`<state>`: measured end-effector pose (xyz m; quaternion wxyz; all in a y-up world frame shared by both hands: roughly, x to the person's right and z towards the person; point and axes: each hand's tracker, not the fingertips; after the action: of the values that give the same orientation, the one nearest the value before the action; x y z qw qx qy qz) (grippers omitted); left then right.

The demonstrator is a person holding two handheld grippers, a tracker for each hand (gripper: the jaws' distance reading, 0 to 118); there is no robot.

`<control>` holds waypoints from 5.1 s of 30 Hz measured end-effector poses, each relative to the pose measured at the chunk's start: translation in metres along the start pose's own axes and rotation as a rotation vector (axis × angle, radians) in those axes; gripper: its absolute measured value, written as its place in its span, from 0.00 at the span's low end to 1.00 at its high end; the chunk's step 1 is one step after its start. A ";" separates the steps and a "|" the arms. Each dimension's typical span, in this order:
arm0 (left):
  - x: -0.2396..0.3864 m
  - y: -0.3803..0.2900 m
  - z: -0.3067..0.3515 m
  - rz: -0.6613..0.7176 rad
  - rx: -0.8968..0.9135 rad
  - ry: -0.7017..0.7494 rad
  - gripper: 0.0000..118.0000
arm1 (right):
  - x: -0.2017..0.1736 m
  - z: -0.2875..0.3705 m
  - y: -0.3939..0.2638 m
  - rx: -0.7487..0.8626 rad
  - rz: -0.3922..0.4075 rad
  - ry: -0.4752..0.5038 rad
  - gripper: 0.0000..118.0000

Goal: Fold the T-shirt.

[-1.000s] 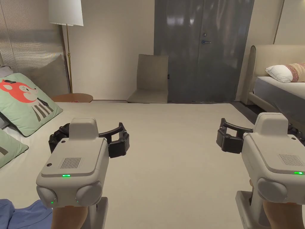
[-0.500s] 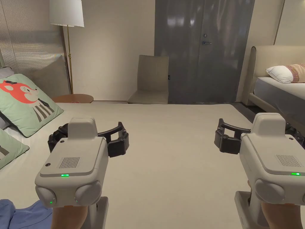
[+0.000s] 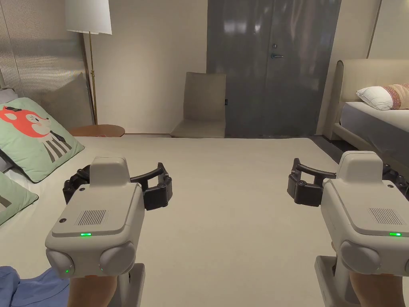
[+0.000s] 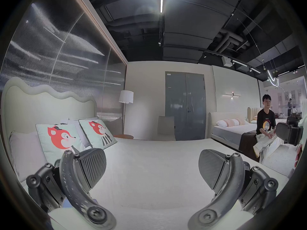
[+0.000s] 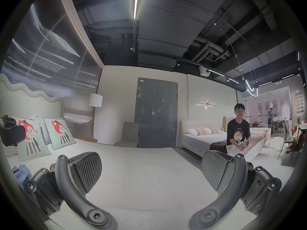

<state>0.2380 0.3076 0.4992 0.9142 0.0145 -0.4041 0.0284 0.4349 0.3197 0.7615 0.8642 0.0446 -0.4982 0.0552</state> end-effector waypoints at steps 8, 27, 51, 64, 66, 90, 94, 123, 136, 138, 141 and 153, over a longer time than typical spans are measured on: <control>0.000 -0.001 0.001 -0.004 -0.002 0.002 0.94 | 0.002 0.001 0.000 0.004 -0.011 -0.001 1.00; 0.001 -0.001 0.004 -0.008 0.008 0.003 0.94 | 0.002 0.003 -0.001 0.000 -0.020 0.001 1.00; 0.004 0.004 0.009 0.015 0.037 0.018 0.00 | 0.003 0.014 0.006 0.009 0.014 -0.053 0.00; -0.054 0.019 0.032 -0.012 0.042 0.146 0.00 | -0.048 0.004 0.018 0.029 -0.029 0.120 0.00; -0.083 0.024 0.045 -0.025 0.044 0.218 0.00 | -0.081 0.001 0.018 0.038 -0.045 0.206 0.00; -0.221 -0.110 0.042 0.170 -0.698 0.326 0.01 | -0.224 -0.023 -0.042 -0.145 -0.045 0.489 0.00; -0.229 -0.165 0.027 0.235 -0.924 0.315 0.95 | -0.230 -0.029 -0.060 -0.188 -0.016 0.487 0.00; -0.128 -0.016 0.008 0.219 -0.454 0.062 0.04 | -0.117 -0.018 -0.046 -0.148 -0.041 0.330 0.00; 0.086 0.011 -0.029 0.180 -0.347 -0.488 0.04 | 0.044 0.028 -0.022 -0.086 -0.027 0.016 0.00; 0.116 -0.016 -0.030 0.194 -0.429 -0.552 0.03 | 0.059 0.034 -0.024 -0.095 -0.020 -0.012 0.00; 0.156 -0.074 -0.028 0.193 -0.611 -0.638 0.03 | 0.078 0.044 -0.029 -0.110 -0.015 -0.053 0.00; 0.219 -0.229 0.010 0.039 -1.061 -0.756 0.04 | 0.085 0.050 -0.050 -0.168 -0.014 -0.072 0.00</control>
<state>0.3920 0.0873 0.6669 0.5913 -0.4370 -0.6573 -0.1653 0.4416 0.2683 0.8587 0.8468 -0.0224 -0.5314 0.0054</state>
